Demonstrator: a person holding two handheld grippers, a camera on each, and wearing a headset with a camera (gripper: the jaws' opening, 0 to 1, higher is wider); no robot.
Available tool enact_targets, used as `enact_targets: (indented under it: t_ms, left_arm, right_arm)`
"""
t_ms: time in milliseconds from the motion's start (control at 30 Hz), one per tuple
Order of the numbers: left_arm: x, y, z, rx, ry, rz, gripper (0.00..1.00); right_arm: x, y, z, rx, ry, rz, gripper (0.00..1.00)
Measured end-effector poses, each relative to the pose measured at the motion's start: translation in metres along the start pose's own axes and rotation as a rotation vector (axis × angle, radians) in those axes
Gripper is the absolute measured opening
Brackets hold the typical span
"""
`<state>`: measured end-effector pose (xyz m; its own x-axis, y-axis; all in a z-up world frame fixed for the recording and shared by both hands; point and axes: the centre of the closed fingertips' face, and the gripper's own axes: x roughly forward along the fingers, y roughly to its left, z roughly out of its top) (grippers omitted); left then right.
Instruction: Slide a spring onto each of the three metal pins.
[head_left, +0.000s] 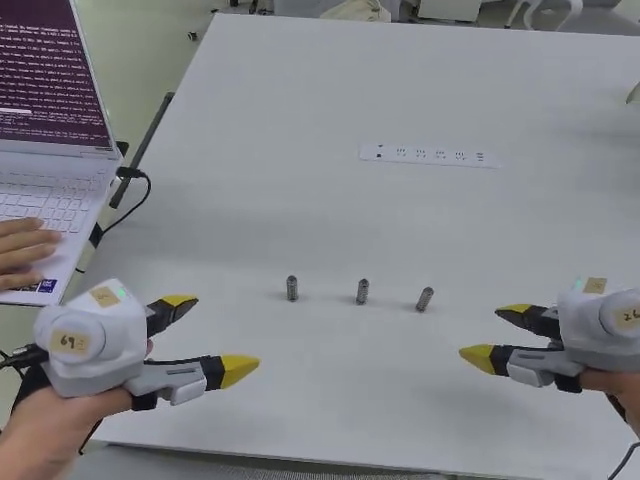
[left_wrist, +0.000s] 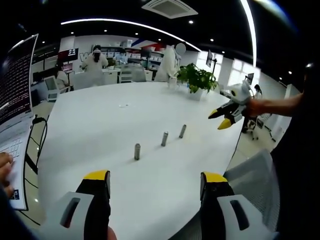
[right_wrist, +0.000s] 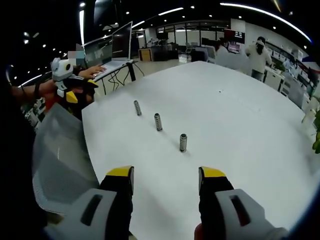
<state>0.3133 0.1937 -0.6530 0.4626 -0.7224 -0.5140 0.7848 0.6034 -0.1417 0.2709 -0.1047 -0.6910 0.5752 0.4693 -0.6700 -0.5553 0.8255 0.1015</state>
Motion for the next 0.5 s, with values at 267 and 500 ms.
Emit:
enact_targets:
  t_ms: [267,500]
  left_arm:
    - [0.0,0.0,0.0,-0.002,0.0,0.0,0.7]
    - [0.001,-0.001,0.0,-0.005,0.0,-0.003,0.7]
  right_arm:
    - [-0.01,0.01,-0.002,0.057,-0.044,-0.001,0.58]
    - [-0.016,0.02,-0.005,0.096,-0.071,0.005,0.63]
